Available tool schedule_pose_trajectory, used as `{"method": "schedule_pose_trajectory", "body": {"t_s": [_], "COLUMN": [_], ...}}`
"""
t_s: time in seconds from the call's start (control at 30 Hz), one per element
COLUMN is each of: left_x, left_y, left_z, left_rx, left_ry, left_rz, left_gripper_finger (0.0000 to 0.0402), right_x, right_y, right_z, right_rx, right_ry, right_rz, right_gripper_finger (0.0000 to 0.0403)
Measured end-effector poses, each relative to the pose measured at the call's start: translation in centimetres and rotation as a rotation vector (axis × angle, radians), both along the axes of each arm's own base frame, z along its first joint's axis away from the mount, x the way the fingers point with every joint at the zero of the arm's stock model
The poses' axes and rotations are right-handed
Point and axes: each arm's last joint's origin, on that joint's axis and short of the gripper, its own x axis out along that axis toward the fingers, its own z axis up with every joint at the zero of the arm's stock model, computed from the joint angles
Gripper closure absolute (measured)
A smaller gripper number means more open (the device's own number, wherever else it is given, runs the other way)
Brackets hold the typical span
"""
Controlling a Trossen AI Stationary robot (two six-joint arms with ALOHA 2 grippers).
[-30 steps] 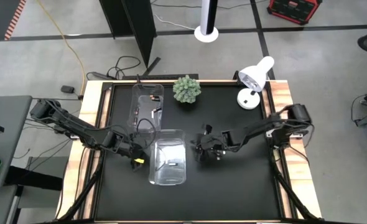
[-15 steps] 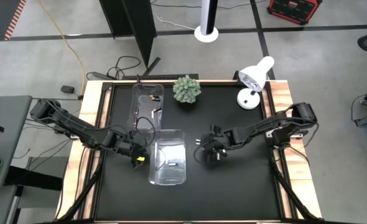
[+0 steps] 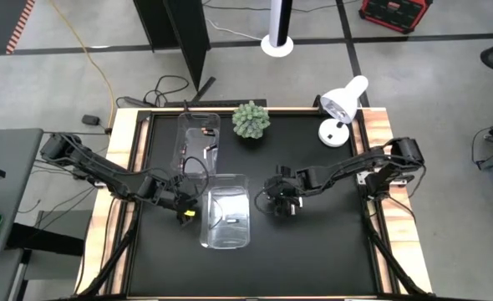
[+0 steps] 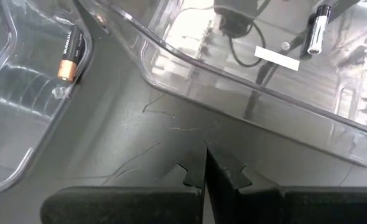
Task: Sort batteries
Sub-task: Put the silver and black battery into the center transparent bin
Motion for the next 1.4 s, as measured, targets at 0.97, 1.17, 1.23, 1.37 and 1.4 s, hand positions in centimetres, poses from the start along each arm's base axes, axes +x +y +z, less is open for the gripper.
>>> {"method": "schedule_pose_trajectory", "body": {"t_s": [0.97,1.17,1.23,1.37,1.4], "left_x": [0.2,0.2,0.2,0.2,0.2], "left_y": [-0.1,0.0,0.0,0.0,0.0], "left_z": [0.1,0.1,0.1,0.1,0.1], "left_rx": [0.019,0.04,0.044,0.044,0.044], "left_ry": [-0.023,-0.023,-0.023,-0.023,-0.023], "left_rz": [-0.014,-0.028,-0.027,-0.028,-0.028], "left_gripper_finger": [0.04,0.04,0.04,0.04,0.04], "right_x": [3.7,3.8,3.9,4.0,4.0], "right_y": [-0.7,-0.6,-0.6,-0.5,-0.5], "right_z": [-0.2,-0.3,-0.6,-1.1,-1.2], "right_rx": [-0.006,0.005,0.005,0.012,0.014], "right_ry": [0.231,0.228,0.232,0.236,0.241], "right_rz": [0.074,0.056,0.056,0.052,0.051], "right_gripper_finger": [0.0193,0.0193,0.0193,0.0193,0.0193]}}
